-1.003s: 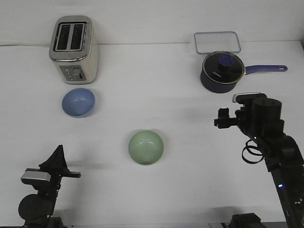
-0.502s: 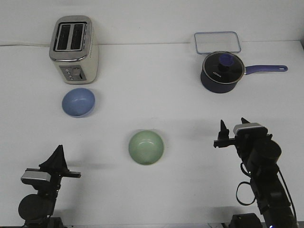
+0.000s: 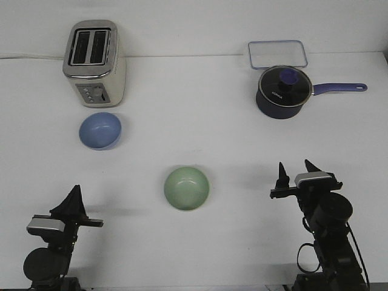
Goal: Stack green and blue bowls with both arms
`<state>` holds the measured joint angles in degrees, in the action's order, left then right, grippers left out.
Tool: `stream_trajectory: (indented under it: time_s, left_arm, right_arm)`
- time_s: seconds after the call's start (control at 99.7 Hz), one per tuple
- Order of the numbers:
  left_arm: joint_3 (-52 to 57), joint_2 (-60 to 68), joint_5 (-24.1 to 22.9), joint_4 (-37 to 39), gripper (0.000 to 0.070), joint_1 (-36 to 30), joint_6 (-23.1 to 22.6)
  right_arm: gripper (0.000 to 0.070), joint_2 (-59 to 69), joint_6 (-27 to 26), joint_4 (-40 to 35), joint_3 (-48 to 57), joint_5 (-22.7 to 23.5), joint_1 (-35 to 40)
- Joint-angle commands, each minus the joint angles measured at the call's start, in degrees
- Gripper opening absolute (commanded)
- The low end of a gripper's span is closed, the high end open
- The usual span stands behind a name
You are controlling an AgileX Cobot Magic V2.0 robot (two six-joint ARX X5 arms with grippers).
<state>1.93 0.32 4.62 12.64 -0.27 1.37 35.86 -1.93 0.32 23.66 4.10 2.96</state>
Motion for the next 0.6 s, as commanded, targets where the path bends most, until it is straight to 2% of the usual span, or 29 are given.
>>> stream_trajectory:
  time_s: [0.0,0.461,0.592]
  left_arm:
    - [-1.14,-0.13,-0.15,0.68,0.0012,0.04,-0.26]
    - [-1.01,-0.13,-0.42,1.07,0.0012,0.04,-1.2]
    - [1.46,0.02,-0.81,-0.2,0.0012,0.04,1.46]
  right_arm:
    - [0.0493,0.2,-0.55,0.57,0.72,-0.07,0.02]
    - [0.0493,0.13,-0.59,0.57,0.72,-0.02,0.02]
    - [0.0493,0.13,-0.59,0.57,0.72,0.17,0.02]
